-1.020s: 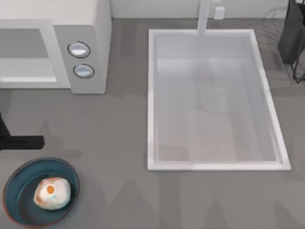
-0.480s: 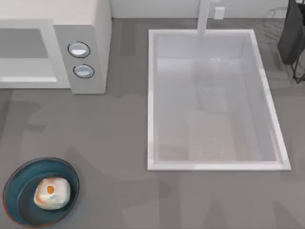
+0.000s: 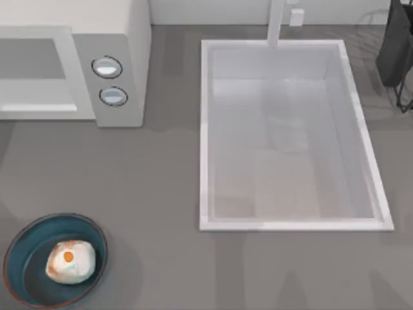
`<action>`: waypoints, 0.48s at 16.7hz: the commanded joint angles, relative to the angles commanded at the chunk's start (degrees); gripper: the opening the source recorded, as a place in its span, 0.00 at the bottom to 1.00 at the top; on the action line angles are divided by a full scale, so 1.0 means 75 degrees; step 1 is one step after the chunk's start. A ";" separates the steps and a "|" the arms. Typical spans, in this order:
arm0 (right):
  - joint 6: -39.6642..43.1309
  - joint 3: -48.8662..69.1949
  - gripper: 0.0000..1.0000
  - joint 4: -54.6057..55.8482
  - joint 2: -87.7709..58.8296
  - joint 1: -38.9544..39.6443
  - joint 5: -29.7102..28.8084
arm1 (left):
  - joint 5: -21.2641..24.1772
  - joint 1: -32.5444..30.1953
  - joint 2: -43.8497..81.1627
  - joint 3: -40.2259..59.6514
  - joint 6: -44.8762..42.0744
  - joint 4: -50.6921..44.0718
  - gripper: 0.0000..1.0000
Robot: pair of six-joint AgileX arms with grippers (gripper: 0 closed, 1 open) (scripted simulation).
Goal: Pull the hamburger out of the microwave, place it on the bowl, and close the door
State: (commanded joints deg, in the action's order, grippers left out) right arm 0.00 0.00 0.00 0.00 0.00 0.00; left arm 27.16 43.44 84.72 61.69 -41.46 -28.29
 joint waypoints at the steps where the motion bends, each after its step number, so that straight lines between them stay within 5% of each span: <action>1: 0.0000 0.0000 1.00 0.0000 0.0000 0.0000 0.0000 | 0.0320 0.0454 0.0386 0.0428 -0.0304 -0.0412 0.00; 8: 0.0000 0.0000 1.00 0.0000 0.0000 0.0000 0.0000 | 0.1475 0.2146 0.1813 0.2019 -0.1430 -0.1938 0.00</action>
State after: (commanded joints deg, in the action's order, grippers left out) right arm 0.00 0.00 0.00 0.00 0.00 0.00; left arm 38.22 59.53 98.31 76.83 -52.19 -42.82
